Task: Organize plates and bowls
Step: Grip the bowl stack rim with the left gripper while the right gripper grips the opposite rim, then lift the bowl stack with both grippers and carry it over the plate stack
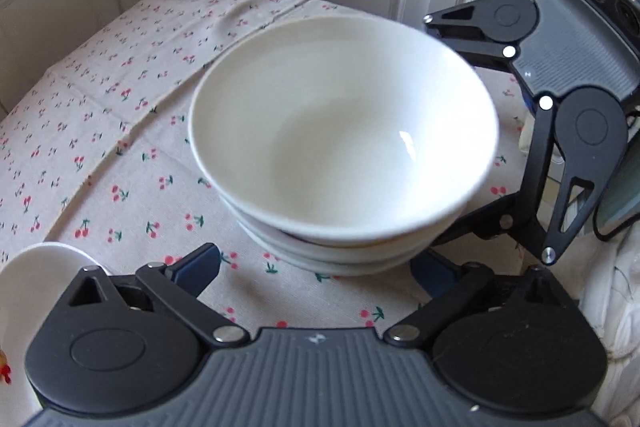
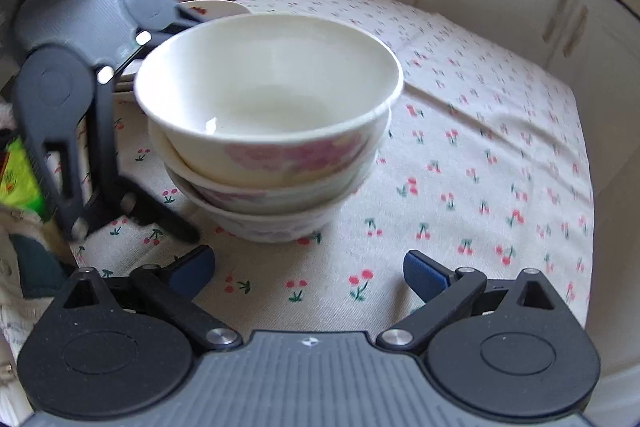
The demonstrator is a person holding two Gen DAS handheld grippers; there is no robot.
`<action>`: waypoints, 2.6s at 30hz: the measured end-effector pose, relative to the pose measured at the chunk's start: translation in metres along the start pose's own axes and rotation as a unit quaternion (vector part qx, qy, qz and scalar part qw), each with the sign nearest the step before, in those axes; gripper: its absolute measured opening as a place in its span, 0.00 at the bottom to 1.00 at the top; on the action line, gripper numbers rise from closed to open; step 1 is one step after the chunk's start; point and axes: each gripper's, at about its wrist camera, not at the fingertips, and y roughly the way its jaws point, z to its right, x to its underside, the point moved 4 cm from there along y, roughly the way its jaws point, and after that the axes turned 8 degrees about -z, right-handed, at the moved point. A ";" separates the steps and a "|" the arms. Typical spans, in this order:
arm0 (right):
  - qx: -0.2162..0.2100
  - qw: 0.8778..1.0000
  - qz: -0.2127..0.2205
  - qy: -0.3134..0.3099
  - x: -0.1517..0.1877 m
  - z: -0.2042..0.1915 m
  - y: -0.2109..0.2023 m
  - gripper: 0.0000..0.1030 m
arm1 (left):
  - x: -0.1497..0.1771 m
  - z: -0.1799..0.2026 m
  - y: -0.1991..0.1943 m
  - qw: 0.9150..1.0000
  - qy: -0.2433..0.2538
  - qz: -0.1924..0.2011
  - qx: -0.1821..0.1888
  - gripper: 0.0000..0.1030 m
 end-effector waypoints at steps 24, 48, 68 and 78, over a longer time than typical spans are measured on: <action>-0.059 0.989 0.005 -0.137 -0.031 -0.003 -0.007 0.86 | -0.013 -0.010 -0.009 0.990 0.124 0.020 0.071 0.93; -0.064 0.989 -0.015 -0.134 -0.037 0.000 -0.004 0.84 | -0.013 -0.009 -0.007 0.987 0.133 0.016 0.087 0.85; -0.045 0.985 -0.012 -0.168 -0.062 -0.009 -0.029 0.84 | -0.008 -0.012 -0.054 0.990 0.113 0.051 0.060 0.84; -0.035 0.974 0.003 -0.224 -0.099 -0.033 -0.033 0.84 | 0.018 -0.031 -0.090 0.994 0.083 0.070 0.015 0.84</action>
